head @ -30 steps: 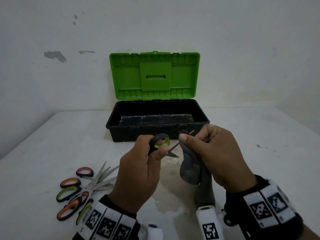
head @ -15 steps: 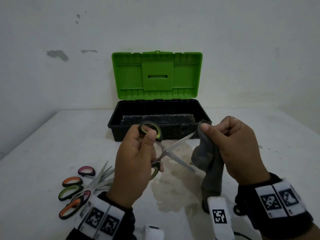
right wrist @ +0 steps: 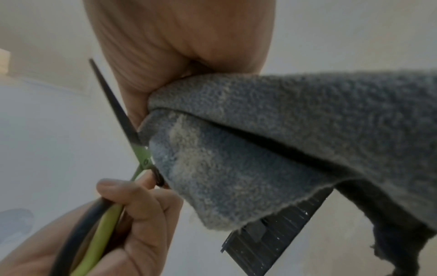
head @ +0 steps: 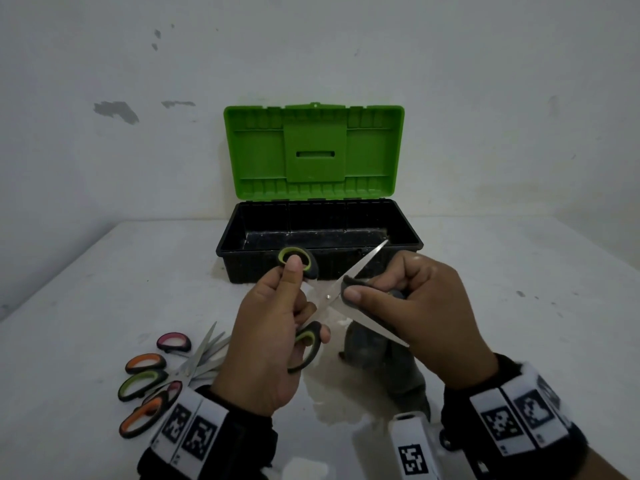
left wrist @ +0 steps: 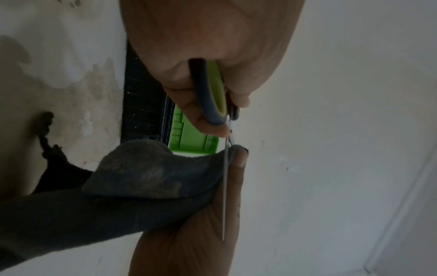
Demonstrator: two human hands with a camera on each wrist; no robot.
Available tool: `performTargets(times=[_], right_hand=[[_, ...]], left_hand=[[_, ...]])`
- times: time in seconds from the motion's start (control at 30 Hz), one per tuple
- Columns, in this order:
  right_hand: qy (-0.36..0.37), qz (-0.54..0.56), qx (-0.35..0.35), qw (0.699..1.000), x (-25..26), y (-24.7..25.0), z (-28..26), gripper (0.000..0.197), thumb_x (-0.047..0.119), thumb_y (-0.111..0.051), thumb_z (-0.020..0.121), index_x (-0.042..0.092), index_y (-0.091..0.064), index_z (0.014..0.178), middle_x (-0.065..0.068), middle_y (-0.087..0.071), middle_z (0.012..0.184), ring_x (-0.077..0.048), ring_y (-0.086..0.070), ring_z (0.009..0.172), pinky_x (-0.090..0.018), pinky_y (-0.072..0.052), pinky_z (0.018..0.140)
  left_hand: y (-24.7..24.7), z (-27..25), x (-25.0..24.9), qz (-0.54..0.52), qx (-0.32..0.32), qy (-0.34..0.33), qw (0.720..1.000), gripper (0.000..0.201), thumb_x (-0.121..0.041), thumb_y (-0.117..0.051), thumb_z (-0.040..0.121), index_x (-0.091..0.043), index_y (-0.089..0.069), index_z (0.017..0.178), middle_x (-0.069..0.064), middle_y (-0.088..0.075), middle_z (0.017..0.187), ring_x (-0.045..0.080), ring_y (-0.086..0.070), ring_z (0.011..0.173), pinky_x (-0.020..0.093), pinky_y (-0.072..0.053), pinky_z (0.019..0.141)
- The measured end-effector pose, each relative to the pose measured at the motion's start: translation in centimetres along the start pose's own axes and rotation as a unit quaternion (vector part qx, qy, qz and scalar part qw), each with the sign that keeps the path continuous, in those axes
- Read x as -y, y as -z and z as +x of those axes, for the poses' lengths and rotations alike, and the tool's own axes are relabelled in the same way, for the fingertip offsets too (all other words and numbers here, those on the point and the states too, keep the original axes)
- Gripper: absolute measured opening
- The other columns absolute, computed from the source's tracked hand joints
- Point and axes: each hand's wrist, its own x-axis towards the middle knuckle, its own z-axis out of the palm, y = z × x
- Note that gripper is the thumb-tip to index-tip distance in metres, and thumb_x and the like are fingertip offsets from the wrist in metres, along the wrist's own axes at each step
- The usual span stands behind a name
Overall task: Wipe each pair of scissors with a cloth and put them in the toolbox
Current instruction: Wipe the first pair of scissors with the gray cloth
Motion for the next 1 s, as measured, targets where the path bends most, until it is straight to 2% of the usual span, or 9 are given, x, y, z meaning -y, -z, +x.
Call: performTargets(times=[0.17, 0.27, 0.4, 0.47, 0.53, 0.6, 0.73, 0.87, 1.0], right_hand=[[-0.009, -0.004, -0.027, 1.0, 0.2, -0.2, 0.0, 0.032, 0.034, -0.089, 0.063, 0.017, -0.062, 0.058, -0.004, -0.066, 0.058, -0.017, -0.059, 0.052, -0.025, -0.048, 0.049], [-0.02, 0.028, -0.04, 0.999, -0.1, -0.2, 0.0, 0.032, 0.028, -0.089, 0.065, 0.014, -0.061, 0.057, -0.005, -0.065, 0.056, -0.01, -0.056, 0.049, -0.019, -0.045, 0.049], [0.002, 0.017, -0.001, 1.0, 0.2, -0.4, -0.3, 0.03, 0.029, -0.087, 0.066, 0.015, -0.061, 0.06, -0.005, -0.065, 0.059, -0.014, -0.058, 0.051, -0.018, -0.046, 0.049], [-0.008, 0.021, -0.042, 0.999, -0.2, 0.0, 0.2, 0.033, 0.028, -0.088, 0.066, 0.008, -0.062, 0.061, -0.007, -0.064, 0.058, -0.012, -0.056, 0.049, -0.018, -0.046, 0.049], [-0.022, 0.039, -0.075, 0.996, -0.7, 0.3, 0.8, 0.036, 0.031, -0.087, 0.066, 0.007, -0.06, 0.061, -0.011, -0.063, 0.058, -0.011, -0.055, 0.05, -0.022, -0.047, 0.049], [-0.027, 0.042, -0.06, 0.997, -1.0, 0.2, 0.7, 0.037, 0.035, -0.085, 0.065, 0.008, -0.06, 0.061, -0.013, -0.063, 0.059, -0.015, -0.056, 0.052, -0.027, -0.049, 0.05], [-0.027, 0.035, -0.014, 0.999, -0.8, -0.4, 0.1, 0.034, 0.033, -0.085, 0.066, 0.012, -0.06, 0.06, -0.01, -0.064, 0.06, -0.015, -0.057, 0.053, -0.025, -0.05, 0.052], [-0.044, 0.083, -0.066, 0.993, -1.1, 0.0, 0.7, 0.041, 0.036, -0.084, 0.065, 0.006, -0.057, 0.061, -0.019, -0.058, 0.057, -0.018, -0.053, 0.05, -0.03, -0.047, 0.049], [-0.045, 0.106, -0.048, 0.992, -0.7, -0.9, -0.2, 0.039, 0.034, -0.082, 0.065, 0.006, -0.056, 0.06, -0.007, -0.055, 0.052, -0.012, -0.049, 0.049, -0.024, -0.044, 0.048]], left_hand=[[-0.2, -0.1, 0.0, 0.001, 0.005, 0.016, 1.0, 0.027, -0.033, -0.053, 0.097, -0.009, -0.064, 0.103, 0.001, -0.023, 0.061, 0.014, -0.028, 0.05, 0.025, -0.04, 0.038], [-0.2, -0.1, -0.2, -0.008, 0.007, 0.025, 1.0, 0.027, -0.032, -0.053, 0.097, -0.009, -0.065, 0.104, 0.0, -0.026, 0.06, 0.012, -0.031, 0.047, 0.025, -0.04, 0.037], [0.0, -0.3, -0.2, -0.01, 0.004, 0.049, 0.999, 0.028, -0.032, -0.054, 0.097, -0.01, -0.067, 0.106, 0.001, -0.03, 0.06, 0.015, -0.032, 0.052, 0.024, -0.04, 0.038], [0.0, -0.3, -0.1, -0.015, 0.003, 0.052, 0.999, 0.027, -0.032, -0.053, 0.097, -0.008, -0.066, 0.102, 0.001, -0.027, 0.06, 0.016, -0.03, 0.052, 0.024, -0.04, 0.037], [0.0, -0.3, -0.1, -0.024, -0.004, 0.053, 0.998, 0.026, -0.03, -0.052, 0.098, -0.008, -0.065, 0.099, 0.001, -0.025, 0.06, 0.015, -0.027, 0.051, 0.024, -0.04, 0.036], [0.2, -0.3, 0.0, -0.026, -0.003, 0.058, 0.998, 0.025, -0.031, -0.054, 0.097, -0.009, -0.066, 0.099, 0.001, -0.025, 0.061, 0.015, -0.027, 0.052, 0.024, -0.039, 0.036], [0.7, -0.3, -0.2, -0.004, 0.009, 0.065, 0.998, 0.027, -0.034, -0.055, 0.095, -0.011, -0.068, 0.101, 0.002, -0.029, 0.063, 0.015, -0.031, 0.053, 0.023, -0.038, 0.037], [0.4, -0.2, -0.2, -0.023, 0.012, 0.058, 0.998, 0.026, -0.031, -0.052, 0.097, -0.009, -0.065, 0.096, 0.0, -0.024, 0.061, 0.012, -0.027, 0.048, 0.025, -0.037, 0.037], [0.5, -0.2, -0.2, -0.028, 0.018, 0.069, 0.997, 0.025, -0.031, -0.053, 0.097, -0.009, -0.065, 0.097, -0.001, -0.027, 0.059, 0.011, -0.028, 0.048, 0.024, -0.036, 0.036]])
